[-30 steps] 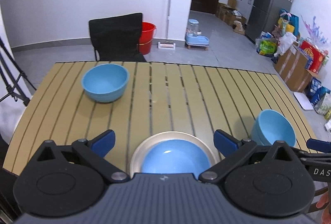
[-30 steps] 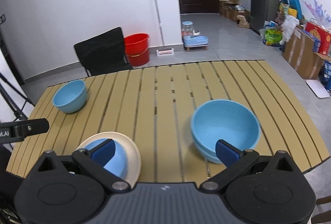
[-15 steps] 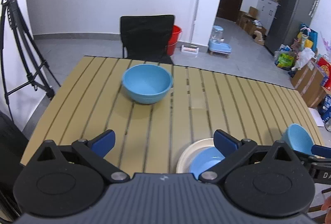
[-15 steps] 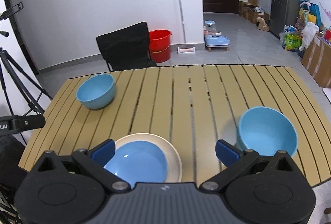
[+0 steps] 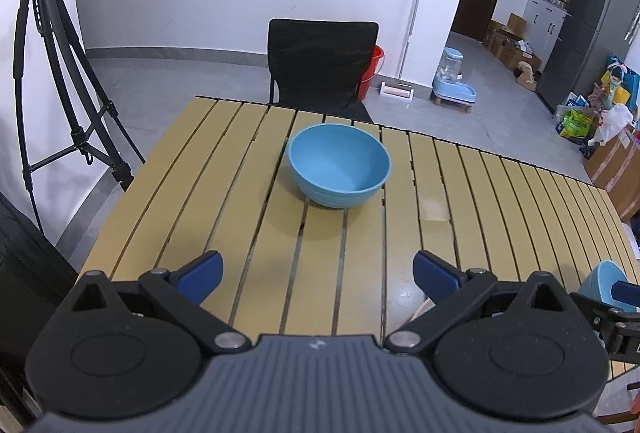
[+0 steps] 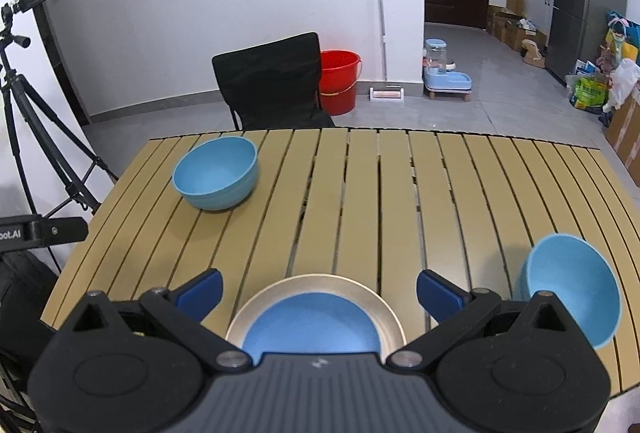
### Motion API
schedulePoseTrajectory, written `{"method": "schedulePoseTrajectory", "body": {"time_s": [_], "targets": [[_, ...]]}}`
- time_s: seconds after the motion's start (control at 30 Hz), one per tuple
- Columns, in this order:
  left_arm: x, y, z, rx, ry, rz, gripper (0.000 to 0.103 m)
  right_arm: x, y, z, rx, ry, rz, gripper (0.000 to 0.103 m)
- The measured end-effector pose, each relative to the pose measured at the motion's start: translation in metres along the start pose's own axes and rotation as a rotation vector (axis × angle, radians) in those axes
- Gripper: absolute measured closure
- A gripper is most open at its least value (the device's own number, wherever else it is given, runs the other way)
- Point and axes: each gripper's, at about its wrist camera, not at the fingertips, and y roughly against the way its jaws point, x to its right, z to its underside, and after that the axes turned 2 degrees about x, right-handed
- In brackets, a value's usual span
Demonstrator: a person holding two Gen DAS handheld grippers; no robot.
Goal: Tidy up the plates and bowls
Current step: 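Move both open tools to the remaining light-blue bowl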
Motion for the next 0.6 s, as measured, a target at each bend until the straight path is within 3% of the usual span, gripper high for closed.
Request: {"method": "schedulePoseTrajectory", "body": {"time_s": [0.6], "targets": [[-0.016,-0.068,-0.024,-0.058,0.013,-0.031,0.000,-0.034,-0.073,-0.044,-0.047,0.068,-0.016,0.000]]}}
